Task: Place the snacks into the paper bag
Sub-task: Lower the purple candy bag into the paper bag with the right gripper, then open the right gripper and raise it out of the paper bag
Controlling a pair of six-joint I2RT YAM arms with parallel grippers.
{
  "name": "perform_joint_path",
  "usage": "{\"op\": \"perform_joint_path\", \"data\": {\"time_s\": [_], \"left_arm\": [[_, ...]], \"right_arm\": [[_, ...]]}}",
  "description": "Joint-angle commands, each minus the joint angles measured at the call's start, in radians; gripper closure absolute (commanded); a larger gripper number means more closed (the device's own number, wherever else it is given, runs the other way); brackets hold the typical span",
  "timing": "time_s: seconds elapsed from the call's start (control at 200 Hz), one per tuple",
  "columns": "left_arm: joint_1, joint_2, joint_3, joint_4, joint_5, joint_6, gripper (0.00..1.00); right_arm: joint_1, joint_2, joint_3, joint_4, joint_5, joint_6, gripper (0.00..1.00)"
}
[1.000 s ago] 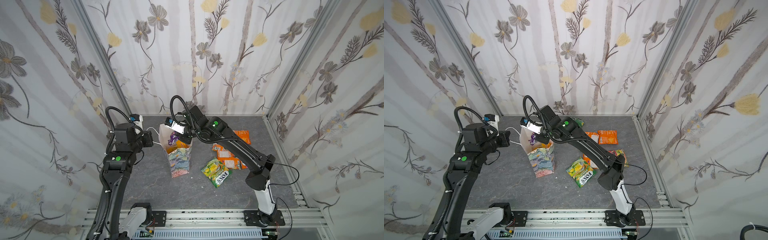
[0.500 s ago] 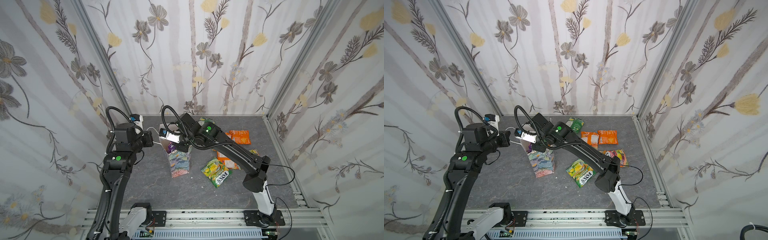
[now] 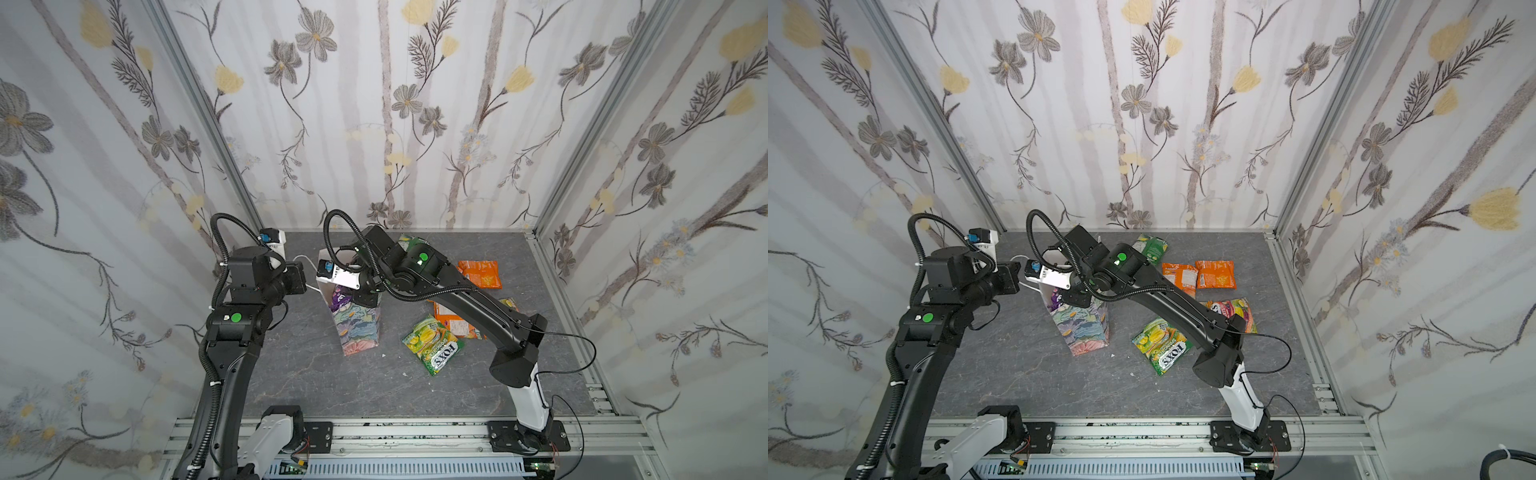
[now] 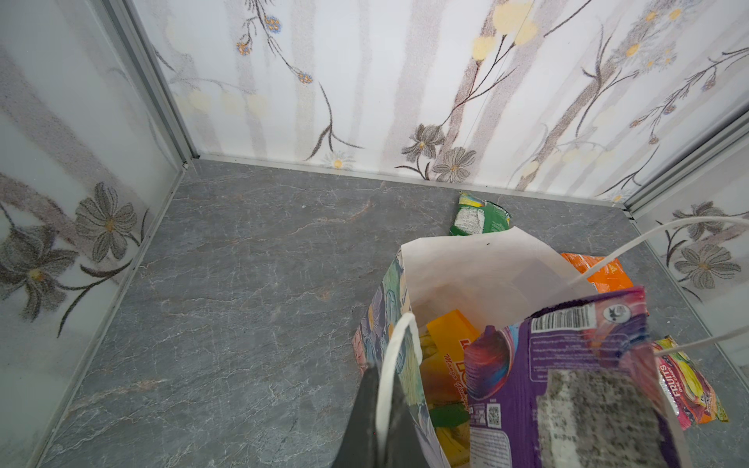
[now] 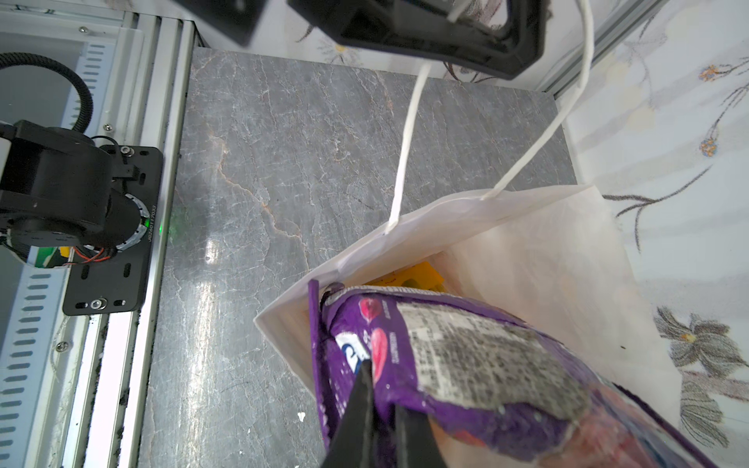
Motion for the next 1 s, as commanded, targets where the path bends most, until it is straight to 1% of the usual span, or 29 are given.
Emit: {"op": "perform_joint_path", "data": {"time_s": [0.0,0.245,0.31,0.36,0.465,0.529,0.609,0.659,0.739,0.994], "left_arm": [[0.0,-0.006,0.001,0.026,0.004,0.005,0.99],[-0.001,-0.02,-0.005,0.025,0.0,0.006,0.99],[0.0,-0.021,-0.007,0.027,-0.001,0.005,0.99],[-0.001,-0.02,-0.007,0.028,-0.001,0.005,0.99],[0.0,-0.02,-0.009,0.029,-0.001,0.005,0.99],[-0.001,-0.02,-0.009,0.029,-0.002,0.004,0.99],[0.0,-0.02,-0.008,0.029,-0.006,0.005,0.99],[-0.001,-0.021,-0.009,0.029,-0.006,0.007,0.99],[-0.001,-0.021,-0.009,0.029,-0.01,0.007,0.99],[-0.001,-0.018,-0.009,0.028,-0.011,0.007,0.99]], "right_arm": [[-0.004,0.008,0.01,0.034,-0.017,-0.018,1.0],[-0.014,0.037,0.01,0.059,0.019,-0.004,1.0],[-0.015,0.037,0.01,0.066,0.022,-0.003,0.93],[-0.017,0.034,0.009,0.072,0.021,-0.002,0.89],[-0.016,0.025,0.009,0.095,0.016,0.002,0.77],[-0.016,0.019,0.009,0.111,0.009,0.003,0.67],[-0.016,0.016,0.011,0.124,0.001,0.001,0.65],[-0.016,0.013,0.01,0.133,-0.002,0.002,0.59],[-0.016,0.007,0.008,0.144,-0.01,0.005,0.55],[-0.016,-0.021,0.008,0.168,-0.045,0.019,0.53]]}}
